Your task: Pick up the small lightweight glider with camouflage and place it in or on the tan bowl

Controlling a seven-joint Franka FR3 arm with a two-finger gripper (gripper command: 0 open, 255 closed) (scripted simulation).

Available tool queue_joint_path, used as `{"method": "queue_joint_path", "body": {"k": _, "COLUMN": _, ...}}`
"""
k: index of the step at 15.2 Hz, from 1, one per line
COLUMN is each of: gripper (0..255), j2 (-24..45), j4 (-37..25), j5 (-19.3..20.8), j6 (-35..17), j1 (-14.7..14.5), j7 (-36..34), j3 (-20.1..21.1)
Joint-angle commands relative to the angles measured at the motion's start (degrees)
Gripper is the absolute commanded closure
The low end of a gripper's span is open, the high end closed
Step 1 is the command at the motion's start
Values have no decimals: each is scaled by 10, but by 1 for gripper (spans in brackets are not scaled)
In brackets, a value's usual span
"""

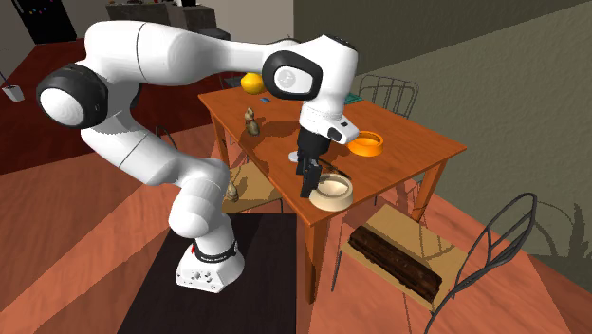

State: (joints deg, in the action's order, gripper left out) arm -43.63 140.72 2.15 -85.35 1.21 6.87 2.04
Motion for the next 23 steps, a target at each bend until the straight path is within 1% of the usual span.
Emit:
{"method": "queue_joint_path", "body": {"k": 1, "gripper": 0, "j2": 0, "j4": 0, "j5": 0, "j6": 0, "j1": 0, "j7": 0, "j3": 0}}
{"method": "queue_joint_path", "body": {"k": 7, "gripper": 0, "j2": 23, "j4": 40, "j5": -70, "j6": -75, "j1": -24, "j7": -92, "j3": 64}}
{"method": "queue_joint_path", "body": {"k": 14, "gripper": 0, "j2": 92, "j4": 51, "j5": -140, "j6": -180, "j1": -50, "j7": -193, "j3": 141}}
{"method": "queue_joint_path", "body": {"k": 19, "gripper": 0, "j2": 168, "j4": 34, "j5": -170, "j6": -260, "j1": -60, "j7": -265, "j3": 198}}
{"method": "queue_joint_path", "body": {"k": 23, "gripper": 0, "j2": 241, "j4": 5, "j5": -176, "j6": -323, "j1": -61, "j7": -325, "j3": 242}}
